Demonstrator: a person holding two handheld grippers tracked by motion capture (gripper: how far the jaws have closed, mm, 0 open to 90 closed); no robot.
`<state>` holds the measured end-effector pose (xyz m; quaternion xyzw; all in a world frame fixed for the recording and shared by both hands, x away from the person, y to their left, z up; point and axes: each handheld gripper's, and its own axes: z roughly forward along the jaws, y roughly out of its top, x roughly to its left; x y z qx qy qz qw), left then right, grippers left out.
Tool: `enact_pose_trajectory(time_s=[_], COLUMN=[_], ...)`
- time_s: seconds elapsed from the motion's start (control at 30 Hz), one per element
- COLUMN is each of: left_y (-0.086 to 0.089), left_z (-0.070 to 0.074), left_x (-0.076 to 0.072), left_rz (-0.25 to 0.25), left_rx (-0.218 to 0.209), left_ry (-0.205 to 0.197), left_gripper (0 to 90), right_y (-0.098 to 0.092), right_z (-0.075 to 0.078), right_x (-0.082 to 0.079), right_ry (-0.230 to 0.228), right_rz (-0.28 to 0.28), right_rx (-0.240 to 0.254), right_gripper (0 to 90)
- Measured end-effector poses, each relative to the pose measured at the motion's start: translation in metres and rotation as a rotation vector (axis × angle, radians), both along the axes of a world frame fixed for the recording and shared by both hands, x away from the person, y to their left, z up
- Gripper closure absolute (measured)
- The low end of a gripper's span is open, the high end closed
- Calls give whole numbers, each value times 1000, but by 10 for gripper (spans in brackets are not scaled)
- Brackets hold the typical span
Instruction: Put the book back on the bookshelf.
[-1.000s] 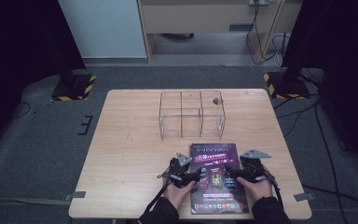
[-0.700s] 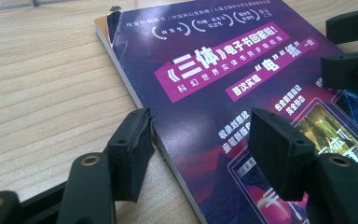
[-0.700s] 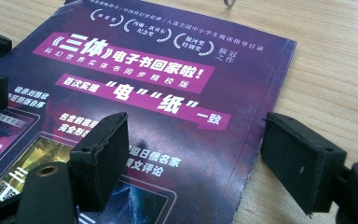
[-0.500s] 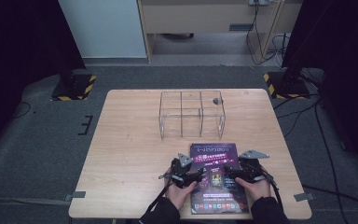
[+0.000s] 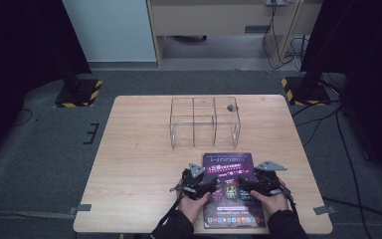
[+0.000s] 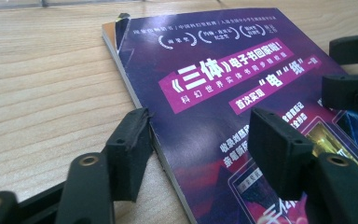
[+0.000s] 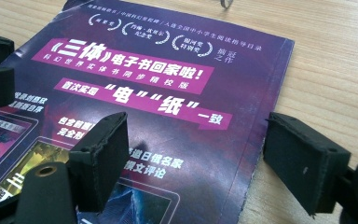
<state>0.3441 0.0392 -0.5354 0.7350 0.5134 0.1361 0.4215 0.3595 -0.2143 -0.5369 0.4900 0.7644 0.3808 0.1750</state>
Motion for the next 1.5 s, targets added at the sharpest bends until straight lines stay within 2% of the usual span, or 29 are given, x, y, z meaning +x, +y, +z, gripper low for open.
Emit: enact_pose_trajectory(time_s=[0.1, 0.3, 0.47, 0.53, 0.6, 0.67, 0.73, 0.77, 0.8, 0.87, 0.9, 0.97, 1.2, 1.37, 1.5], left_y=[2, 5, 8, 7, 4, 1, -3, -7, -11, -14, -14, -12, -12, -12, -11], left_z=[0, 4, 11, 12, 11, 8, 2, -2, -3, -1, -1, -2, -1, 0, 4], left_x=[0, -4, -9, -10, -11, -10, -7, -8, -8, -10, -10, -9, -9, -8, -9], left_rz=[10, 4, -33, -56, -86, -112, -174, -199, -192, -189, -184, -178, -154, -145, -147], left_rx=[-14, -48, -140, -163, -178, -172, -184, -183, -142, -113, -105, -106, -69, -65, -64], left_ry=[0, -36, -86, -94, -85, -70, -1, 34, 57, 32, 34, 41, 34, 40, 28], left_gripper=[436, 468, 477, 475, 463, 452, 453, 465, 445, 420, 423, 459, 559, 639, 712], right_y=[1, 1, 1, 1, 1, 1, 1, 0, 0, 0, 0, 0, 0, 0, -1], right_z=[0, 0, 0, 0, 0, 0, 0, 0, 0, 0, 0, 0, 0, 0, 0], right_x=[0, 0, 0, 0, 0, 0, 0, 0, 0, 0, 0, 0, 0, 0, 1], right_ry=[-3, -3, -2, 0, 0, 0, 2, -1, 1, -1, -1, -1, 0, 0, 3], right_rz=[-9, -9, -10, -10, -8, -7, -9, -9, -8, -1, 0, 1, 0, -3, -8], right_rx=[-2, -4, 0, 1, 1, 2, 4, 10, 13, 8, 5, 5, 6, 10, 22], right_gripper=[222, 222, 222, 222, 222, 222, 222, 223, 225, 226, 226, 226, 228, 229, 234])
